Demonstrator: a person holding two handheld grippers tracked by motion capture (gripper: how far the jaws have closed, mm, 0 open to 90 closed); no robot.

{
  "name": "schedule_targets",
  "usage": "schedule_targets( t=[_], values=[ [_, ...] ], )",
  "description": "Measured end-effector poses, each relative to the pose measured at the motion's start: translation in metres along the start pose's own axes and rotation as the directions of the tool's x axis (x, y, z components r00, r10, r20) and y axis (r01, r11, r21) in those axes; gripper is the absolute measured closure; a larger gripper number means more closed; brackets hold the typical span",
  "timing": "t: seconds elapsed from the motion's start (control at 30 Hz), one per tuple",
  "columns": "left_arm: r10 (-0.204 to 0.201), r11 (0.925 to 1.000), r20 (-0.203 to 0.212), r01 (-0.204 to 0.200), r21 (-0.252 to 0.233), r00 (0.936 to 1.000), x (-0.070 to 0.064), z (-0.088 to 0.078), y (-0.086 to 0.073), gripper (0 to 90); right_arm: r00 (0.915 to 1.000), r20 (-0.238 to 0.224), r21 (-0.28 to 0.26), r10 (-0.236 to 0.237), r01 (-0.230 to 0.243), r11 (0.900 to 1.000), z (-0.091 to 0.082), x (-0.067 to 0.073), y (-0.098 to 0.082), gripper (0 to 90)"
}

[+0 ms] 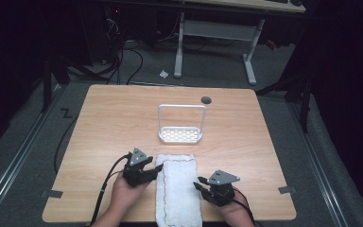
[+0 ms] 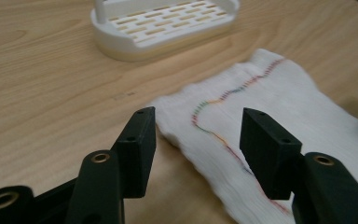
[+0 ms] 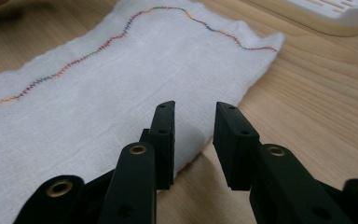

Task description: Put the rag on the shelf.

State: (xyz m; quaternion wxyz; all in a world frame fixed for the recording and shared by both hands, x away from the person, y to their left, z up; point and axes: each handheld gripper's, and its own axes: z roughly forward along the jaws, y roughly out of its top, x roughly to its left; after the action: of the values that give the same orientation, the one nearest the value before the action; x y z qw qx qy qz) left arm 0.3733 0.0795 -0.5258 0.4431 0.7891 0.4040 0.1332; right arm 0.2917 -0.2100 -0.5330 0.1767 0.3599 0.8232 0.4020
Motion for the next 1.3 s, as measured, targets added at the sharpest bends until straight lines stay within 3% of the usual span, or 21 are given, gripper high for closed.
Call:
schedule_targets(
  t=[0.03, 0.1, 0.13, 0.27, 0.43, 0.6, 0.7, 0.8, 0.9, 1.07, 1.17, 1.3],
  values=[
    [-0.011, 0.9998, 0.011, 0.01, 0.017, 0.9999, 0.001, 0.007, 0.002, 47.0, 1.0, 0.0, -0.002, 0.006, -0.006, 1.0, -0.001, -0.002, 0.0, 68.3],
    [0.001, 0.9965, -0.013, 0.0, 0.084, 0.9999, -0.003, 0.02, 0.004, 46.9, 0.9998, 0.01, -0.013, 0.017, -0.017, 1.0, -0.003, -0.004, -0.001, 67.4],
    [0.028, 0.996, -0.03, -0.025, 0.085, 0.9992, -0.008, 0.024, 0.002, 46.7, 0.9996, 0.013, -0.019, 0.024, -0.024, 1.0, -0.004, -0.005, -0.001, 67.1],
    [0.045, 0.9971, -0.056, -0.041, 0.064, 0.9974, -0.015, 0.021, -0.004, 55.1, 0.999, 0.022, -0.034, 0.038, -0.037, 0.999, -0.007, -0.01, -0.001, 65.0],
    [-0.007, 0.9987, 0.003, 0.007, 0.051, 1.0, -0.017, 0.022, -0.006, 76.6, 0.9977, 0.027, -0.038, 0.062, -0.061, 0.997, 0.001, -0.013, 0.003, 61.3],
    [-0.1, 0.9938, 0.074, 0.096, 0.056, 0.9923, -0.006, 0.023, -0.007, 83.0, 0.9919, 0.069, -0.062, 0.106, -0.102, 0.993, 0.018, -0.021, 0.025, 57.7],
    [-0.08, 0.9955, 0.06, 0.077, 0.055, 0.995, -0.008, 0.022, -0.006, 83.3, 0.9856, 0.097, -0.041, 0.139, -0.135, 0.99, 0.037, -0.029, 0.037, 55.2],
    [-0.079, 0.9955, 0.06, 0.076, 0.055, 0.995, -0.008, 0.022, -0.006, 83.4, 0.9792, 0.113, 0.019, 0.169, -0.172, 0.985, 0.055, -0.034, 0.042, 53.3],
    [-0.077, 0.9957, 0.058, 0.074, 0.056, 0.9953, -0.008, 0.022, -0.006, 83.5, 0.9779, 0.103, 0.03, 0.182, -0.186, 0.982, 0.062, -0.033, 0.042, 61.7],
    [-0.072, 0.9961, 0.056, 0.069, 0.054, 0.9958, -0.009, 0.022, -0.006, 84.2, 0.9861, 0.066, 0.029, 0.152, -0.155, 0.988, 0.063, -0.028, 0.042, 84.2],
    [-0.067, 0.9971, 0.06, 0.065, 0.039, 0.9959, -0.01, 0.02, -0.007, 84.5, 0.988, 0.075, 0.012, 0.135, -0.137, 0.991, 0.061, -0.026, 0.041, 85.6],
    [-0.056, 0.9967, 0.048, 0.059, -0.055, 0.9973, -0.017, 0.009, -0.006, 84.7, 0.9875, 0.102, -0.055, 0.12, -0.115, 0.992, 0.05, -0.017, 0.043, 85.6]
  ],
)
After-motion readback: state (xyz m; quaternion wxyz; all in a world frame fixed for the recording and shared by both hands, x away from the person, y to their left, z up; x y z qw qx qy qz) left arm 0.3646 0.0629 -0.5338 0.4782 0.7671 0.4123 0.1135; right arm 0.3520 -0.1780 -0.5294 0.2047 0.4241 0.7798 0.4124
